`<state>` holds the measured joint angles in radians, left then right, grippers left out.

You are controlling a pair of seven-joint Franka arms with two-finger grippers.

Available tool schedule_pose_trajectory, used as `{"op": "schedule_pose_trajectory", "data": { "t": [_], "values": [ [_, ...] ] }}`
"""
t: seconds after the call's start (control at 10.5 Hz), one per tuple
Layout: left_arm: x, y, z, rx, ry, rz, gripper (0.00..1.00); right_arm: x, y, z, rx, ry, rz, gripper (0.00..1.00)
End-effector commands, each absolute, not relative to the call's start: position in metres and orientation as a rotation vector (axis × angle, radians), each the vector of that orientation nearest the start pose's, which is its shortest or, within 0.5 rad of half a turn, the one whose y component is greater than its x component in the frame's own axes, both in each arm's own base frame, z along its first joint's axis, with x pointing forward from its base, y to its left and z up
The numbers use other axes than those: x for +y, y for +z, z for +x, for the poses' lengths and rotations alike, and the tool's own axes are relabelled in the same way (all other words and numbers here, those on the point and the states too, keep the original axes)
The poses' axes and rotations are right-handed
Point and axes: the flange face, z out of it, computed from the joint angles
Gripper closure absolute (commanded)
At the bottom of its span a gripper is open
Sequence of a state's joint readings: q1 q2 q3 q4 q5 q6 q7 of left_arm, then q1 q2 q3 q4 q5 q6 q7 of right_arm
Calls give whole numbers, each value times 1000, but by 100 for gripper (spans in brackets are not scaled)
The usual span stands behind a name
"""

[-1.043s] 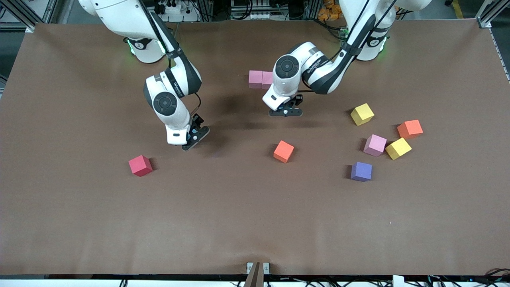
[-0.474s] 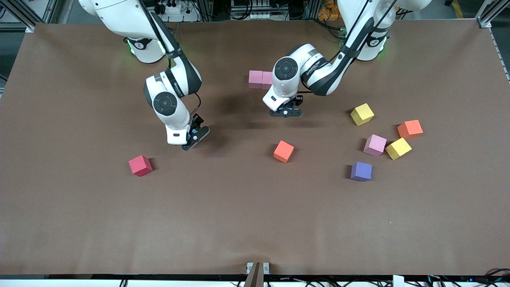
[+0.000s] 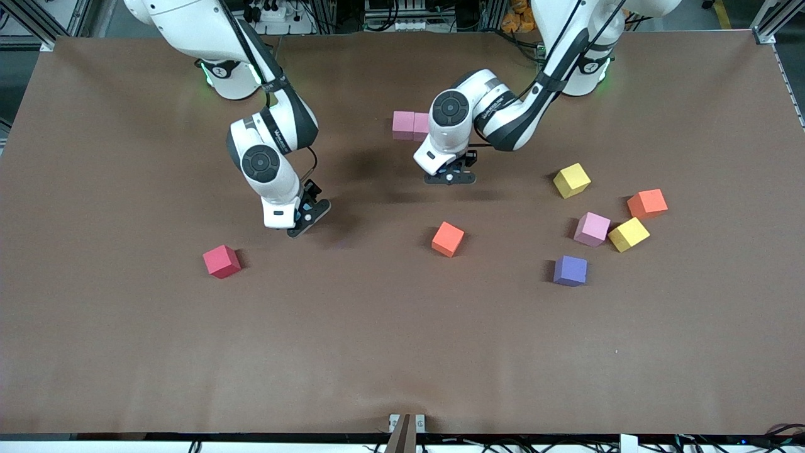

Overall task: Form number 2 with 11 blocks
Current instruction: 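Lower the teal cube under the green cube and open the left gripper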

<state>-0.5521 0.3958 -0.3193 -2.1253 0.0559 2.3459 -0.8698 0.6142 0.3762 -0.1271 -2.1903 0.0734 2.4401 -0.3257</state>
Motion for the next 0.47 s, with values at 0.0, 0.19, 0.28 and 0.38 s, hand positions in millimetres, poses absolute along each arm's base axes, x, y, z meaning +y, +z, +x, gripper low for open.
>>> {"op": "schedule_pose_trajectory", "data": {
  "t": [0.0, 0.19, 0.28, 0.38],
  "values": [
    [-432, 219, 360, 40, 223, -3071, 56, 253, 212, 478, -1178, 182, -2917, 0],
    [-432, 214, 359, 42, 233, -3068, 56, 253, 212, 478, -1178, 182, -2917, 0],
    [-432, 213, 359, 39, 231, -3072, 56, 254, 212, 477, -1180, 182, -2915, 0],
    [-432, 211, 359, 39, 235, -3070, 55, 254, 212, 477, -1180, 182, -2915, 0]
  ]
}}
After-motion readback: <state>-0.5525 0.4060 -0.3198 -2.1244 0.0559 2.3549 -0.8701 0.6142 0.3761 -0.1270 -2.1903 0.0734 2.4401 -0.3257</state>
